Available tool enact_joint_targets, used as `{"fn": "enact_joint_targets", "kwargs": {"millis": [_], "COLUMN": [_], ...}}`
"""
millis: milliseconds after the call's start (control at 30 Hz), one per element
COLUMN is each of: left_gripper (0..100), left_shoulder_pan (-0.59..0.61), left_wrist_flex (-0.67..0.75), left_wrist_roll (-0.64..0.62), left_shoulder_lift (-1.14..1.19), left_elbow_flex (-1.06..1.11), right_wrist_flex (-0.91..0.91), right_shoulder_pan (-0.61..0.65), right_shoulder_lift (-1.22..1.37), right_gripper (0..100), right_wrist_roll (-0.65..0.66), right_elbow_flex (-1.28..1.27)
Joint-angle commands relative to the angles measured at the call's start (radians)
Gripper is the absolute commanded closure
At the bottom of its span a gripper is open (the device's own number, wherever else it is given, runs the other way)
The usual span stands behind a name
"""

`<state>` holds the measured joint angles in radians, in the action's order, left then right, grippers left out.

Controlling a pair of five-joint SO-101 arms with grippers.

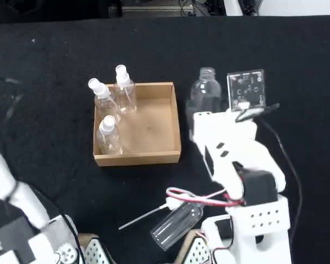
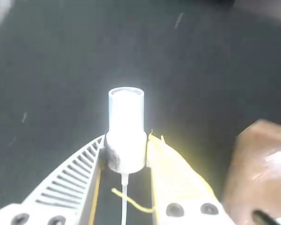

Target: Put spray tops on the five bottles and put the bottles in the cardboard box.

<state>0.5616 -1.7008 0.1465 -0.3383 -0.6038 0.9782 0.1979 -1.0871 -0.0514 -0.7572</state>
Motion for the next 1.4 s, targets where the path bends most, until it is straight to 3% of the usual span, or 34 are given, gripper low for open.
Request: {"fn": "enact_joint_targets", "kwargs": {"millis": [0, 267, 500, 767, 1000, 1367], "left_gripper": [97, 97, 97, 97, 97, 97], "left_shoulder_pan": [-0.151, -0.598, -0.858, -0.984, -1.072, -1.125], "left_wrist_flex": [0.021, 0.107, 0.288, 0.474, 0.6, 0.707], "left_wrist_roll": [-0.135, -0.284, -0.364, -0.359, -0.358, -0.358], "left_shoulder_lift": [-0.1, -0.133, -0.133, -0.146, -0.146, -0.146], "left_elbow_flex": [-0.199, -0.275, -0.222, 0.01, 0.074, 0.101], "right_wrist_flex": [-0.046, -0.296, -0.353, -0.354, -0.361, -0.361], "right_shoulder_pan": [0.091, 0.101, 0.101, 0.106, 0.215, 0.219], "right_shoulder_lift": [-0.064, -0.275, -0.406, -0.501, -0.624, -0.717], "right_gripper": [98.7, 98.8, 98.8, 98.8, 98.8, 98.8], "right_wrist_roll": [-0.049, -0.072, -0.074, -0.074, -0.072, -0.072], "right_elbow_flex": [0.021, -0.243, -0.371, -0.455, -0.538, -0.591]}}
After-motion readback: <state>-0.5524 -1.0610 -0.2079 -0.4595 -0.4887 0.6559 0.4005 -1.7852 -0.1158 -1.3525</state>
